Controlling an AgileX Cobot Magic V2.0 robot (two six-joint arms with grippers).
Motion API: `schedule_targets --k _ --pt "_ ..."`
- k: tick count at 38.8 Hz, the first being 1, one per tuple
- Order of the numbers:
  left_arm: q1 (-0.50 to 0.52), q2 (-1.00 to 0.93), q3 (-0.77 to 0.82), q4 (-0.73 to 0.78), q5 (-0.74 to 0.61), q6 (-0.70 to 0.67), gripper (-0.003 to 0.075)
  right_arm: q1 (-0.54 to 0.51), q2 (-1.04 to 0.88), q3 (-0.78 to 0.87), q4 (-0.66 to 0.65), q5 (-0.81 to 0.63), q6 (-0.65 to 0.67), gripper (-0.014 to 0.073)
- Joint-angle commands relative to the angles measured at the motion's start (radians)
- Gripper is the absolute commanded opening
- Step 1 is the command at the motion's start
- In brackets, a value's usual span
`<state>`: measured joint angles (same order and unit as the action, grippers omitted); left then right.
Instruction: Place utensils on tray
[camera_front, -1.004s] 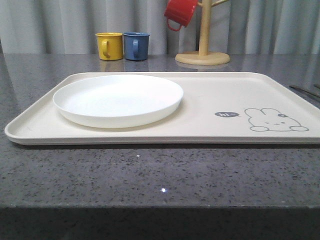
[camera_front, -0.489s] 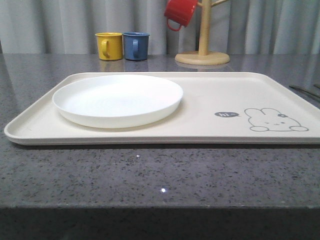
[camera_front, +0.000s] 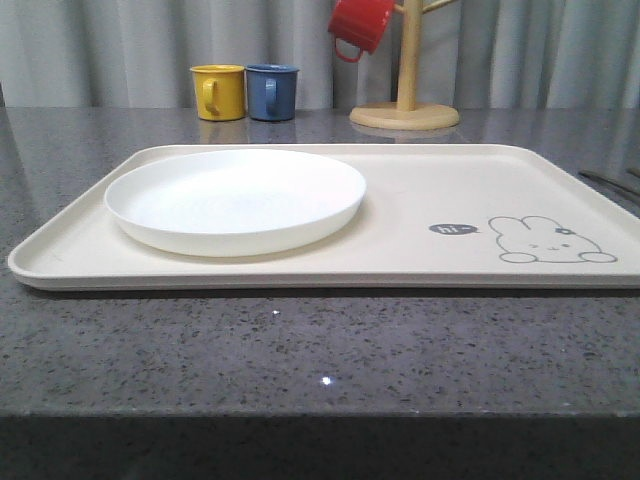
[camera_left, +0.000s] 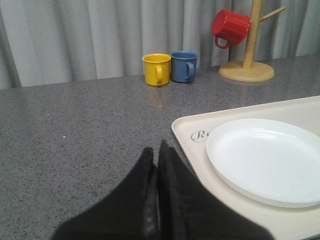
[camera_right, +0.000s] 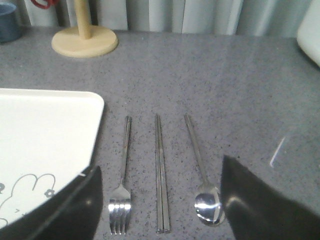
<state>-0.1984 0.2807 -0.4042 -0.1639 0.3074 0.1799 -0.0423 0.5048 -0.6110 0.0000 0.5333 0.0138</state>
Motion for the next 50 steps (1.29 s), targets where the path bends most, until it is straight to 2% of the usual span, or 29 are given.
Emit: schedule_targets --k 1,10,19,28,37,50 --pt "0.000 0.007 -0.027 -0.010 -0.086 -0.009 -0.0018 -0.006 0.107 -0.084 0.000 -0.032 -0.008 0.0442" --pt "0.000 0.007 -0.027 -0.010 -0.086 -0.009 -0.0018 0.001 0.391 -0.242 0.000 0.098 -0.014 0.0433" --pt "0.000 0.007 -0.027 -0.010 -0.086 -0.009 -0.0018 0.096 0.676 -0.434 0.000 0.253 -0.036 0.0433" --pt "0.000 0.007 -0.027 -0.010 -0.086 -0.009 -0.0018 0.101 0.913 -0.597 0.011 0.388 -0.034 0.0433" --pt "0.000 0.007 -0.027 -0.010 -0.086 -0.009 -0.0018 0.101 1.052 -0.680 0.012 0.448 -0.034 0.0433" --pt "0.000 0.007 -0.027 -0.010 -0.086 -0.009 -0.0018 0.101 1.149 -0.688 0.012 0.441 -0.034 0.0433"
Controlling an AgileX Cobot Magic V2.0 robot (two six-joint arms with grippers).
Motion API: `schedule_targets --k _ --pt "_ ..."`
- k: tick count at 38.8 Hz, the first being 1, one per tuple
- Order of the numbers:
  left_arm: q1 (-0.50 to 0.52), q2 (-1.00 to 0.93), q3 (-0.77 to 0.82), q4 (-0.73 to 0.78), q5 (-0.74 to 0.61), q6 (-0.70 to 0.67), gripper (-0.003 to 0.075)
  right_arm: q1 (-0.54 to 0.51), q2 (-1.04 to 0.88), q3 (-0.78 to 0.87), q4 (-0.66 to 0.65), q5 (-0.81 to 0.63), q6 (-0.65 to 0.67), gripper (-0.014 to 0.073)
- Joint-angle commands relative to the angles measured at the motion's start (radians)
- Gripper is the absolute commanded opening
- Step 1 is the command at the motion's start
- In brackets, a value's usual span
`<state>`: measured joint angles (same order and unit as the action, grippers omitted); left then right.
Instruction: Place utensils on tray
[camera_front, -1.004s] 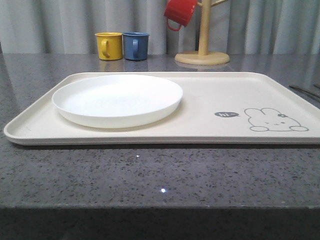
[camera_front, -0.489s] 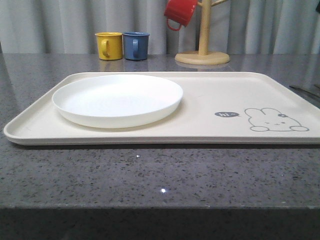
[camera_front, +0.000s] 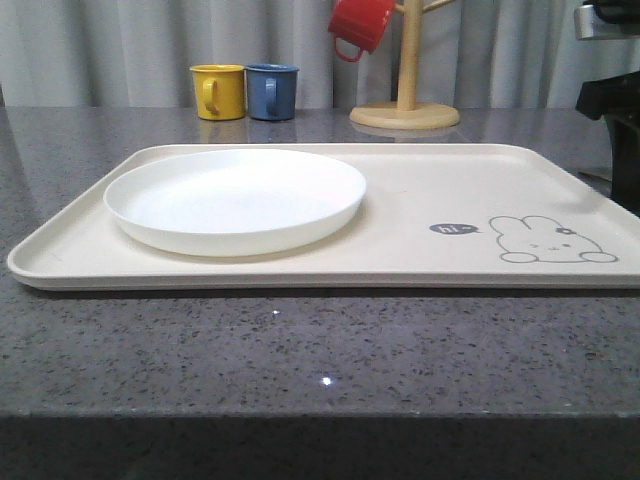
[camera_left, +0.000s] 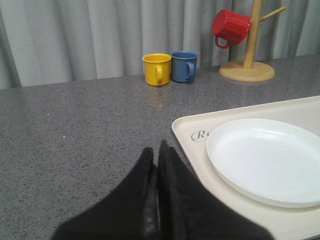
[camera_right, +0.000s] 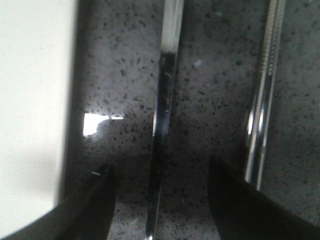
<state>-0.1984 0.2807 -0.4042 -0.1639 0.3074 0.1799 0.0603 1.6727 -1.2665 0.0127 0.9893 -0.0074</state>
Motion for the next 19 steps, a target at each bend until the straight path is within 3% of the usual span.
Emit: schedule_targets --k 1,6,15,19 --pt "0.000 0.007 -0.027 -0.010 -0.086 -0.009 -0.0018 -0.002 -0.016 -0.033 0.000 -0.015 -0.012 0.0433" --pt "0.000 0.007 -0.027 -0.010 -0.086 -0.009 -0.0018 -0.002 -0.013 -0.033 0.002 -0.013 -0.012 0.0365" --pt "0.000 0.007 -0.027 -0.010 -0.086 -0.009 -0.0018 -0.002 -0.013 -0.033 0.002 -0.003 -0.012 -0.0022" --pt "0.000 0.007 -0.027 -0.010 -0.086 -0.009 -0.0018 -0.002 -0.021 -0.035 0.002 -0.001 -0.012 -0.0123"
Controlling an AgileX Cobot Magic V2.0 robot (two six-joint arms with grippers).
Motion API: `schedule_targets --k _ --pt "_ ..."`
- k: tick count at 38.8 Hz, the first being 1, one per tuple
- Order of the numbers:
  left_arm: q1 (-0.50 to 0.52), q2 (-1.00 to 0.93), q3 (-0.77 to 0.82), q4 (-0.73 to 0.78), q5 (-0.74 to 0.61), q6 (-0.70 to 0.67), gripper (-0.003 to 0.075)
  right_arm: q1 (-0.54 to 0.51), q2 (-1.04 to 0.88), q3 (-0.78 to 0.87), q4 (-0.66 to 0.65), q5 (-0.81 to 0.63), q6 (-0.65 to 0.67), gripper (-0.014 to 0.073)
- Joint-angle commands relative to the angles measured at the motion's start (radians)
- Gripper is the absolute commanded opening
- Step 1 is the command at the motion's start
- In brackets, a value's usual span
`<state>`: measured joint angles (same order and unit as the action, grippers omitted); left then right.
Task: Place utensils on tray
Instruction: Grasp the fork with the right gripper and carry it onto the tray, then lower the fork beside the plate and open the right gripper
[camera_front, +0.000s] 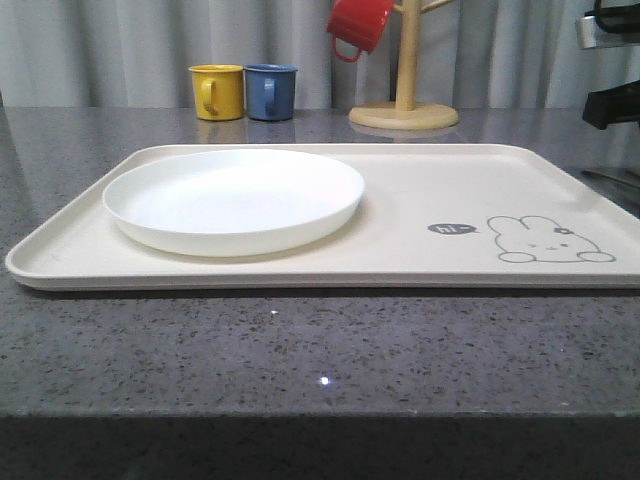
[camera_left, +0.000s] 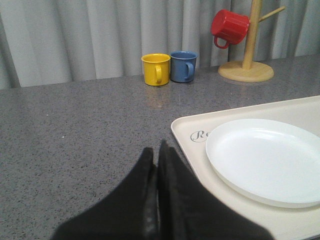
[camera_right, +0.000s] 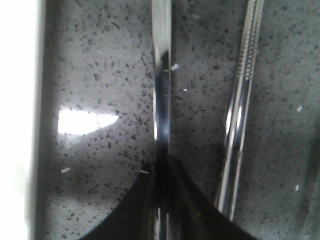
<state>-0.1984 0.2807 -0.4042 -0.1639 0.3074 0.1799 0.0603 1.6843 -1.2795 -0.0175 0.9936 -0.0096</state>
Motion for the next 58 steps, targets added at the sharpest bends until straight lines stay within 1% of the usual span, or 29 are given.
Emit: schedule_targets --k 1,7,11,14,19,23,28,33,39,49,58 --pt "0.000 0.007 -0.027 -0.010 -0.086 -0.009 -0.0018 -0.002 -0.039 -0.022 0.033 -0.003 -0.010 -0.0117" --pt "0.000 0.007 -0.027 -0.010 -0.086 -0.009 -0.0018 -0.001 -0.095 -0.049 0.035 0.051 -0.009 -0.0116" --pt "0.000 0.007 -0.027 -0.010 -0.086 -0.009 -0.0018 0.014 -0.152 -0.074 0.046 0.096 0.038 -0.0116" --pt "0.000 0.007 -0.027 -0.010 -0.086 -0.009 -0.0018 0.043 -0.202 -0.087 0.047 0.122 0.092 -0.0109" --pt "0.000 0.007 -0.027 -0.010 -0.086 -0.009 -0.0018 0.128 -0.251 -0.104 0.048 0.133 0.195 -0.0108" --pt "0.000 0.007 -0.027 -0.010 -0.086 -0.009 -0.0018 0.237 -0.243 -0.133 0.052 0.130 0.260 -0.0108" --pt "0.000 0.007 -0.027 -0.010 -0.086 -0.009 -0.0018 0.366 -0.196 -0.186 0.052 0.106 0.337 -0.0109" --pt "0.000 0.007 -0.027 -0.010 -0.086 -0.009 -0.0018 0.451 -0.113 -0.269 0.053 0.101 0.382 -0.0109" --pt "0.000 0.007 -0.027 -0.010 -0.086 -0.009 -0.0018 0.462 -0.017 -0.345 0.048 0.121 0.435 -0.0109" --pt "0.000 0.007 -0.027 -0.010 -0.086 -0.009 -0.0018 0.460 0.101 -0.357 -0.004 0.116 0.563 -0.0109" --pt "0.000 0.007 -0.027 -0.010 -0.086 -0.009 -0.0018 0.460 0.149 -0.357 0.005 0.117 0.575 -0.0108"
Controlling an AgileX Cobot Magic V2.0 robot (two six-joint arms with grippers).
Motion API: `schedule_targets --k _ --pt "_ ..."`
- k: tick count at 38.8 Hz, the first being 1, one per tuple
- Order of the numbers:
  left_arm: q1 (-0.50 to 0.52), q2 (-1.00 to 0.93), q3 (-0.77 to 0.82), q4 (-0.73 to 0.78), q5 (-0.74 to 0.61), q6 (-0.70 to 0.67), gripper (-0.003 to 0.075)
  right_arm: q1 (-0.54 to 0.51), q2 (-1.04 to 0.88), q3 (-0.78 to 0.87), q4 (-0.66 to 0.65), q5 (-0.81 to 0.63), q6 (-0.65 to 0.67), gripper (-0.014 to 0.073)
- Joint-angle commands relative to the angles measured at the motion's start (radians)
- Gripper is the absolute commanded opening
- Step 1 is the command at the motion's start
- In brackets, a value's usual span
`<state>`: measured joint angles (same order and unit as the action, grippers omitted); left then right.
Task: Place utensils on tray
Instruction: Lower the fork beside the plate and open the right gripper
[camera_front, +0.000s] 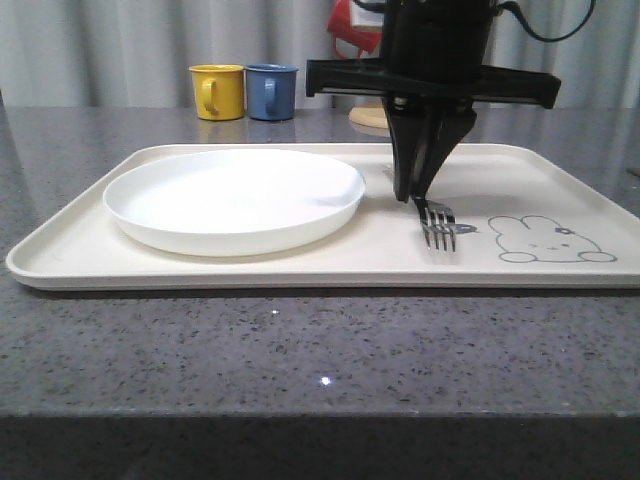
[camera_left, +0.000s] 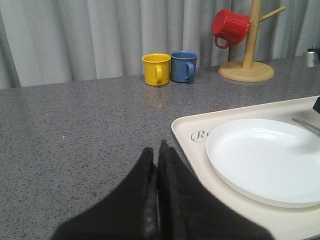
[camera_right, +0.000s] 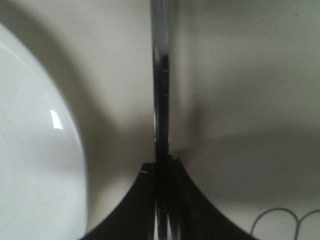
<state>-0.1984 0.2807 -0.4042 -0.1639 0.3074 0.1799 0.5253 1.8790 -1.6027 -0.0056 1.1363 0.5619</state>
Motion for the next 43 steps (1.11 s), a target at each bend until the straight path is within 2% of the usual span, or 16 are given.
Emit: schedule_targets --k 1,4,7,16,20,24,30,35,43 --pt "0.000 0.007 -0.027 -0.010 -0.086 -0.009 -0.0018 -0.005 -0.045 -0.034 -0.005 -0.025 0.003 -0.0106" --pt "0.000 0.007 -0.027 -0.010 -0.086 -0.009 -0.0018 -0.005 -0.046 -0.034 -0.002 -0.024 0.003 -0.0085" --pt "0.000 0.007 -0.027 -0.010 -0.086 -0.009 -0.0018 -0.005 -0.046 -0.034 0.006 -0.021 0.003 -0.0022" --pt "0.000 0.007 -0.027 -0.010 -0.086 -0.009 -0.0018 -0.005 -0.046 -0.067 0.033 0.002 0.002 0.0281" --pt "0.000 0.007 -0.027 -0.010 -0.086 -0.009 -0.0018 -0.006 -0.047 -0.139 0.025 0.088 -0.039 0.0368" --pt "0.000 0.007 -0.027 -0.010 -0.086 -0.009 -0.0018 -0.010 -0.049 -0.242 -0.001 0.203 -0.124 0.0383" --pt "0.000 0.007 -0.027 -0.010 -0.086 -0.009 -0.0018 -0.039 -0.093 -0.277 -0.005 0.201 -0.177 0.0383" --pt "0.000 0.007 -0.027 -0.010 -0.086 -0.009 -0.0018 -0.096 -0.155 -0.249 -0.009 0.202 -0.269 0.0383" --pt "0.000 0.007 -0.027 -0.010 -0.086 -0.009 -0.0018 -0.264 -0.300 -0.126 -0.026 0.201 -0.384 0.0382"
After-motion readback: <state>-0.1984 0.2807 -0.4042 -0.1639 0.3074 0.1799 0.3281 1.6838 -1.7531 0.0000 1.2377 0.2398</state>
